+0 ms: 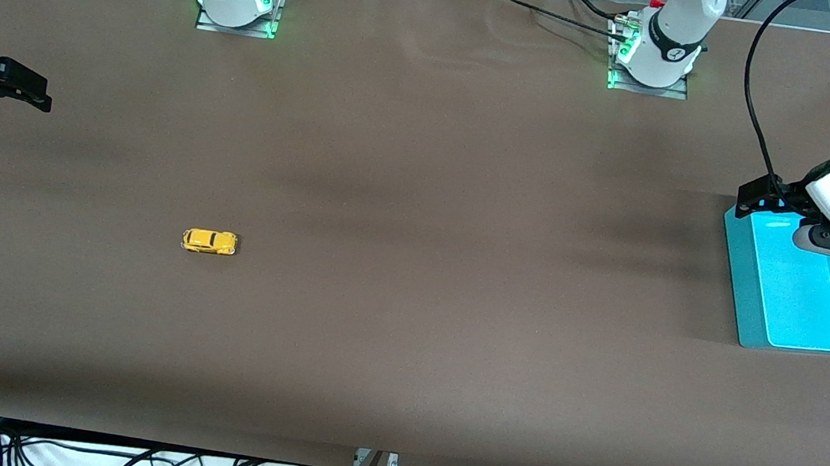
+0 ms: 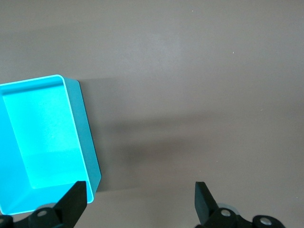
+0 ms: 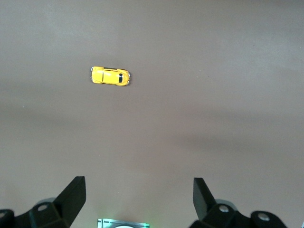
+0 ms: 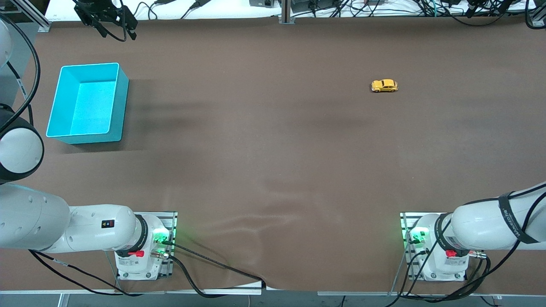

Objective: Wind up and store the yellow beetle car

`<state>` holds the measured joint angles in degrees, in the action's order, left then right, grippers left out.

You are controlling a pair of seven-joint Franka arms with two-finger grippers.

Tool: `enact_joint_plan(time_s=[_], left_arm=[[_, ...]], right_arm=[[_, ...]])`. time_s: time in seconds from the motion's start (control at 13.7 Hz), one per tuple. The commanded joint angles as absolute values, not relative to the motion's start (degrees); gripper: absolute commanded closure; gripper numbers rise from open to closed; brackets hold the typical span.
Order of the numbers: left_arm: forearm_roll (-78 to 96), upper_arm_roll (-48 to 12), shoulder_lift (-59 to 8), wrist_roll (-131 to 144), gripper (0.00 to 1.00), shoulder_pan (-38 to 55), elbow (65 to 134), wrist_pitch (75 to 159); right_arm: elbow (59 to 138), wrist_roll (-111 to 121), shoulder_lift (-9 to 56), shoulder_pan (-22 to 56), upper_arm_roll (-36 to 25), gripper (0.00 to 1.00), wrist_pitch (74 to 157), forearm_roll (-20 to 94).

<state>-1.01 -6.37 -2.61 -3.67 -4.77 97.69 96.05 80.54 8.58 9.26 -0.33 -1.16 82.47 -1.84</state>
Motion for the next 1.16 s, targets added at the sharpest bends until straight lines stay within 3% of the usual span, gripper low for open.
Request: enact_joint_plan(time_s=[0.0,1.09], left_arm=[[0.79,-6.42,-1.41,-4.66,0.00,-5.27,97.74,94.93],[0.44,-6.42,-1.41,-4.92,0.00,-3.51,97.91,93.43]], right_arm=[[80.77,7.91,8.70,-0.27,-0.70,0.00,82.27,-2.37],[80.77,8.26,8.70,-0.35,-0.79,0.00,82.62,-2.46]])
